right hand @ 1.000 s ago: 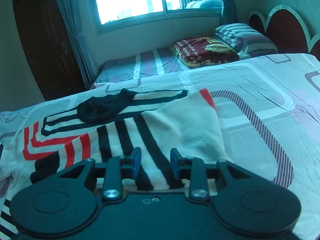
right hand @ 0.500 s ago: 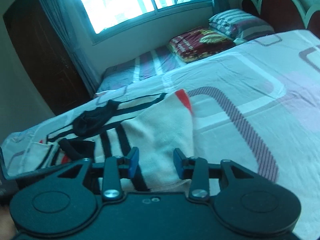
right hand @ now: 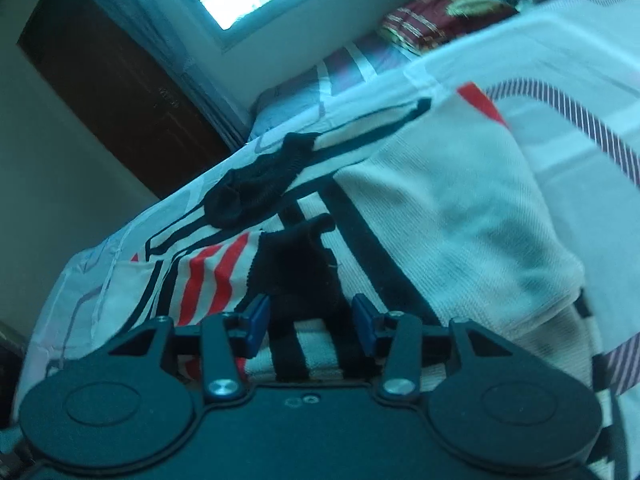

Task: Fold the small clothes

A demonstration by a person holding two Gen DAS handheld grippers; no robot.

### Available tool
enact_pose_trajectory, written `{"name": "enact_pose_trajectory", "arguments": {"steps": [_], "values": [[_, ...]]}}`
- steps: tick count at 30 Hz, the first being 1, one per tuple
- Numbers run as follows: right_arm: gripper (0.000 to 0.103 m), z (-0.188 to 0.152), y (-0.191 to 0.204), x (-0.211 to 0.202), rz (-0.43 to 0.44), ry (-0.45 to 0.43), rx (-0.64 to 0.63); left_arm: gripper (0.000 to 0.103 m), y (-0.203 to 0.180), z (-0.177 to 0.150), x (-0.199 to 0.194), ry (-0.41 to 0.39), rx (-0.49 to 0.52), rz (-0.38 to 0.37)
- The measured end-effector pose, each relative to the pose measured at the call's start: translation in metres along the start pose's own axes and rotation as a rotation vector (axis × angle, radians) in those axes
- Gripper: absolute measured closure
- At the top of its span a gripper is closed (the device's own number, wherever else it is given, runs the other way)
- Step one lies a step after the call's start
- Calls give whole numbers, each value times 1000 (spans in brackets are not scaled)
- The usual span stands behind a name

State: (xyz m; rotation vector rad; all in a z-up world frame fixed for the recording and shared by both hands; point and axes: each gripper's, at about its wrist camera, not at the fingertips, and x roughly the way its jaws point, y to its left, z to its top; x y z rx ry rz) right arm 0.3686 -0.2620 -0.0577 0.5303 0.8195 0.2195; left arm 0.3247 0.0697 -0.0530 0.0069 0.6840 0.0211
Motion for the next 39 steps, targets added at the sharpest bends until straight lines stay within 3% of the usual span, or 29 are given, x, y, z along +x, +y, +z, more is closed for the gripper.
{"name": "enact_pose_trajectory", "arguments": {"steps": [5, 6, 8, 10, 16, 21, 27, 30, 33, 36, 39], "values": [[61, 6, -2, 8, -8, -29, 65, 52, 10, 0, 20, -14, -32, -1], [60, 7, -1, 8, -8, -36, 59, 57, 12, 1, 23, -17, -43, -3], [68, 7, 2, 10, -31, -41, 37, 60, 17, 4, 31, -10, -65, -17], [94, 8, 5, 15, -51, -38, 10, 60, 15, 6, 40, 3, -48, -12], [97, 18, 12, -26, -76, -176, -98, 60, 16, 2, 40, -4, -58, -20], [97, 14, -1, -24, -123, -104, -136, 60, 16, 6, 39, 12, -49, -27], [97, 6, 9, -43, -137, -168, -196, 60, 19, 8, 39, 23, -31, -40], [101, 4, -4, -19, -234, -88, -202, 60, 19, 8, 40, 27, -34, -45], [100, 5, -12, -19, -221, -78, -175, 60, 26, 7, 27, 33, -27, -65], [96, 4, -4, -42, -187, -154, -220, 60, 33, 11, -5, -49, -14, -77], [95, 3, 9, -46, -137, -182, -278, 60, 23, 27, -4, -81, -15, -153]]}}
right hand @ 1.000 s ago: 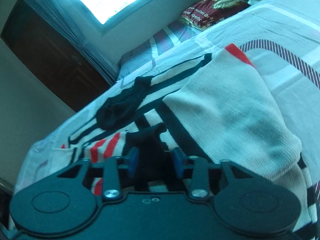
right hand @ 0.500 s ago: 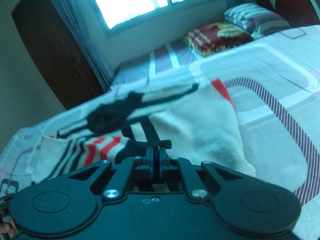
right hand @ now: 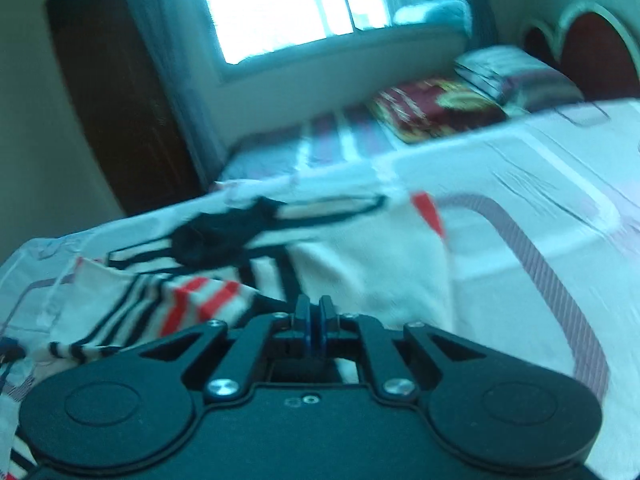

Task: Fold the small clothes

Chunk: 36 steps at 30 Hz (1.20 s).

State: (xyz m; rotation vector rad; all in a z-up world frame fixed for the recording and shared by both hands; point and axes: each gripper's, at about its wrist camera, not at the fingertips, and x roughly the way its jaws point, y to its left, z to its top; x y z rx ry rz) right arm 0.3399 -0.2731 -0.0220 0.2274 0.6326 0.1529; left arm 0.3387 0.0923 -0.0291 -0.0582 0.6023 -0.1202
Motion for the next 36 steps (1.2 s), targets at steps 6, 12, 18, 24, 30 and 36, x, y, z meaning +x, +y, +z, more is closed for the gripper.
{"name": "enact_pose_trajectory", "arguments": {"steps": [6, 12, 18, 24, 30, 36], "values": [[95, -16, 27, 40, -11, 168, -142, 60, -34, -19, 43, 80, 184, 30], [87, -2, 27, 19, 30, 46, -115, 60, -32, -4, 34, 58, 138, -2], [87, -6, 24, 29, 22, 51, -92, 60, -33, -27, 33, 40, 231, 140], [86, -10, 9, 34, 27, 97, -73, 45, -20, -14, 31, 77, 174, 136], [86, 4, 10, 33, 81, 24, -60, 45, -31, 38, 55, -44, 162, 25], [87, 5, 24, 68, 78, 45, -113, 45, -7, 50, 140, 79, 99, 48]]}}
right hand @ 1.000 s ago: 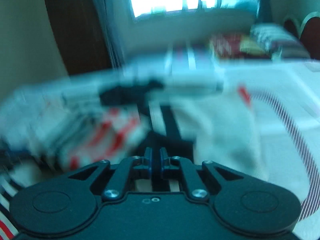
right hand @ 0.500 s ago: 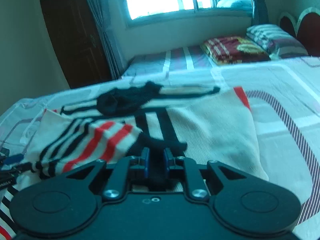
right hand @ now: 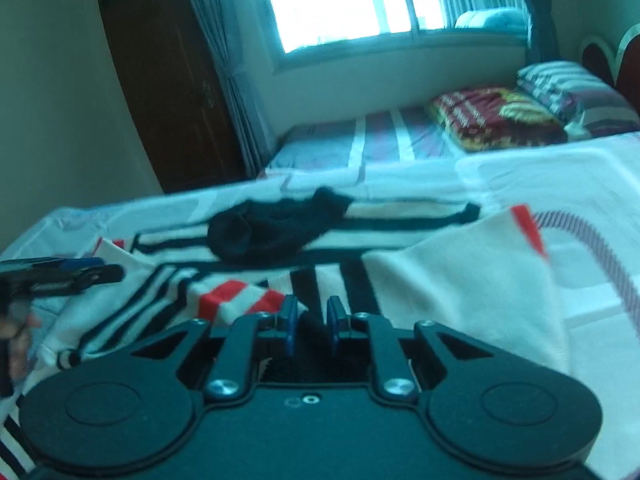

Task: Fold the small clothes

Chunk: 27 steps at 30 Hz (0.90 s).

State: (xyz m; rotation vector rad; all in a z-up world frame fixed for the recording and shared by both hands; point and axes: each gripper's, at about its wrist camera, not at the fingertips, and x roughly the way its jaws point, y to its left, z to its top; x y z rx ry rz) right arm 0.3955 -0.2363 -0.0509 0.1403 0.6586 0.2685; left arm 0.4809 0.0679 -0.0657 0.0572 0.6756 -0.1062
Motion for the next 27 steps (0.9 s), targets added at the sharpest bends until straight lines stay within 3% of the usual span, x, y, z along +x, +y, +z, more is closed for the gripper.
{"name": "enact_pose_trajectory", "arguments": {"steps": [3, 6, 7, 10, 12, 14, 18, 22, 23, 25, 27], "values": [[90, -7, -4, 11, -38, 19, 2, 39, 3, -6, 2, -29, 18, 3], [90, -6, -7, 10, -27, 19, 23, 24, 1, -6, 7, -33, 52, 31], [90, -5, -6, 9, -28, 21, 22, 12, 4, -4, 10, -29, 60, 42], [84, 0, -4, -1, -16, -16, 14, 3, 20, -1, 19, 0, 19, 8], [84, 3, -4, -4, -7, -25, 8, 3, 21, 2, 17, -3, 30, 6], [84, 6, -6, -9, -9, -42, -1, 15, 16, 4, 1, -59, 56, 39], [84, 10, -18, -14, -8, -62, 38, 20, 5, 13, -18, -144, 66, -30], [84, 4, -22, -4, -30, -24, 48, 20, 4, 15, 13, -36, 77, -8], [84, 3, -23, -3, -44, -16, 52, 20, 9, 10, 18, -22, 62, -1], [85, 1, -27, -3, -56, -16, 74, 9, 17, 5, 20, -12, -3, 15], [89, -2, -30, 4, -94, 16, 53, 9, 20, 3, 21, -6, -42, 1]]}}
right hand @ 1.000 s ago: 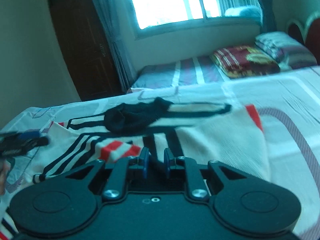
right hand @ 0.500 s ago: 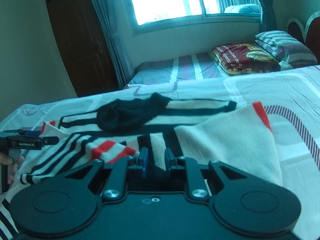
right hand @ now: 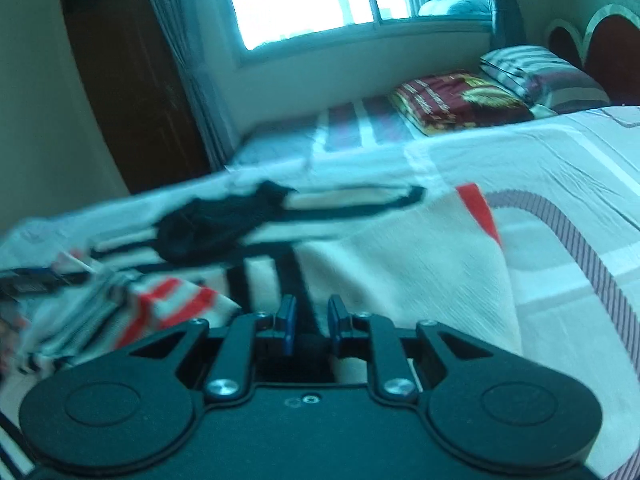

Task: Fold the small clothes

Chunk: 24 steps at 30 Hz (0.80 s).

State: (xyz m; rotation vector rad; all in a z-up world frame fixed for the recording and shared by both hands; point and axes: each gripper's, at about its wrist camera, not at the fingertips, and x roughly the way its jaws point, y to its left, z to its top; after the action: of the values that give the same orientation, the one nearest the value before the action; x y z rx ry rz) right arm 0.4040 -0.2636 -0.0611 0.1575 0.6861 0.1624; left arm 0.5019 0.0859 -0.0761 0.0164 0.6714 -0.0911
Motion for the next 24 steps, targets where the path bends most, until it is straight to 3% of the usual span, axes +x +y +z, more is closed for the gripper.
{"name": "enact_pose_trajectory", "arguments": {"steps": [3, 4, 6, 11, 14, 18, 21, 24], "values": [[89, 2, 0, 2, -6, -3, -2, 10, -3, 1, -6, -17, -12, 28], [84, 4, 1, -2, -1, -9, -2, 15, -6, 0, -15, -39, -8, 48], [82, 6, 8, -13, 55, -48, -2, 15, -17, 1, -35, -80, -37, 11], [84, 5, 49, -3, 188, -15, -88, 15, -89, -10, -49, -48, 9, -35], [86, -5, 69, 20, 92, 62, -214, 14, -116, -30, -36, 10, 57, 7], [87, -3, 79, 14, 36, 44, -277, 13, -109, -30, -49, -16, 6, 20], [87, 1, 78, -1, 81, -29, -223, 13, -111, -25, -61, -47, -19, -8], [87, 0, 90, 9, 100, 3, -248, 13, -123, -23, -50, -24, -14, -19]]}}
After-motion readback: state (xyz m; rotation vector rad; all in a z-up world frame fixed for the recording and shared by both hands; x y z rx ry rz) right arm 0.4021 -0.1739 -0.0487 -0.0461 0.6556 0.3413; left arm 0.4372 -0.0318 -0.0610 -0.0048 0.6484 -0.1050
